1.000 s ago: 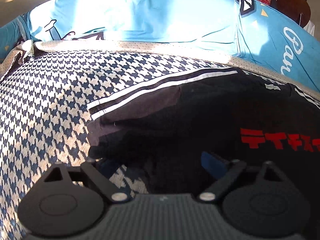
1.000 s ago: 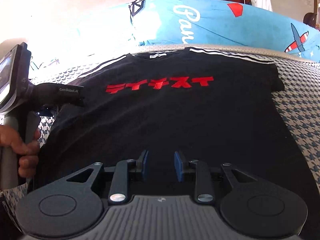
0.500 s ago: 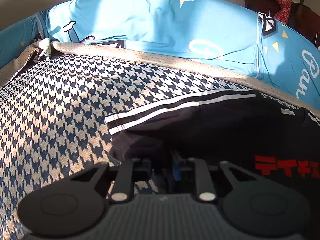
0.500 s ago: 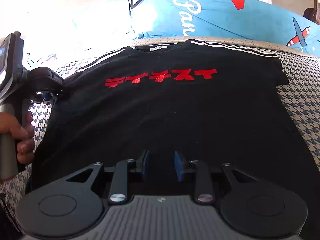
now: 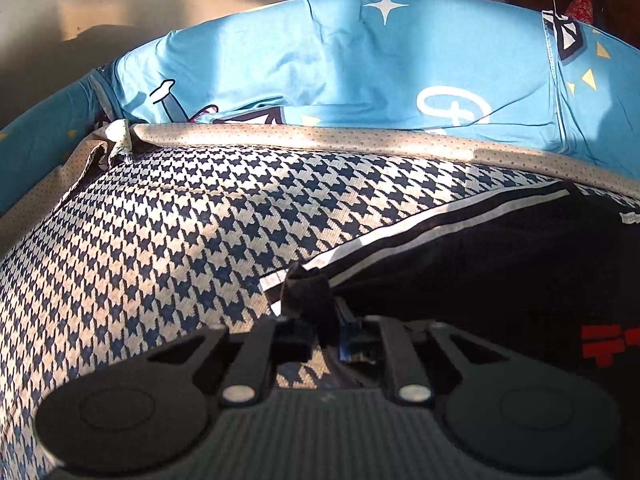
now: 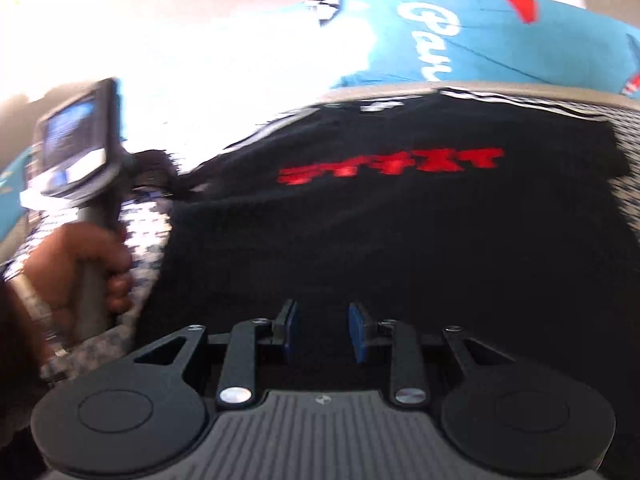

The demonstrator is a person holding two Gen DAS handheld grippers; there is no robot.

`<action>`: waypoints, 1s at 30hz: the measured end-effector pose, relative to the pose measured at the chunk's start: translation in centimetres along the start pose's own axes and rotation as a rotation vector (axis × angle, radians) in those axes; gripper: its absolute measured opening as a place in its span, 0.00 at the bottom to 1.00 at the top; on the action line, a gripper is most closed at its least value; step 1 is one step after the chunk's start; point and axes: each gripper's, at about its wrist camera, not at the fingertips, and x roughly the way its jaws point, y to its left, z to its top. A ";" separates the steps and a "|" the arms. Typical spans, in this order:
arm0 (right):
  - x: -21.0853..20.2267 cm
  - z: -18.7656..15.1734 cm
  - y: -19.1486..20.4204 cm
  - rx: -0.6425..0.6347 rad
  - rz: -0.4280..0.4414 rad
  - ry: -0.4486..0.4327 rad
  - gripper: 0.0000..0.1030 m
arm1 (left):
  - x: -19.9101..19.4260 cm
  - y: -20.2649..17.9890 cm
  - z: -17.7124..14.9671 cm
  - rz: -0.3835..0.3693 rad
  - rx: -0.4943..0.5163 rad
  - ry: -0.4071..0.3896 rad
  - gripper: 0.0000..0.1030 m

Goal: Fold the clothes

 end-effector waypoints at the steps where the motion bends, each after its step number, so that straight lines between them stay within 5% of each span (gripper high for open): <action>1: 0.0 0.0 0.4 -0.017 0.029 -0.002 0.27 | 0.0 0.0 0.0 0.005 0.002 -0.001 0.13; 6: 0.4 -0.6 2.9 -0.101 0.183 0.014 0.27 | 0.2 0.3 0.2 0.013 0.000 0.010 0.18; 11: 1.5 -2.0 5.8 -0.208 0.289 0.098 0.27 | 0.1 2.6 0.6 0.009 -0.105 0.053 0.55; 18: 1.4 -3.2 8.2 -0.329 0.449 0.177 0.30 | -0.8 3.8 0.1 -0.047 -0.150 0.089 0.66; 21: 1.1 -2.9 8.0 -0.343 0.450 0.174 0.30 | -2.1 3.8 -0.2 -0.059 -0.136 0.069 0.75; 27: 0.1 -1.0 4.7 -0.149 0.381 0.080 0.30 | -3.2 4.8 1.2 -0.149 -0.156 0.032 0.86; 30: 0.1 -0.7 3.6 -0.084 0.350 0.078 0.30 | -1.7 5.0 1.8 -0.174 -0.164 0.075 0.87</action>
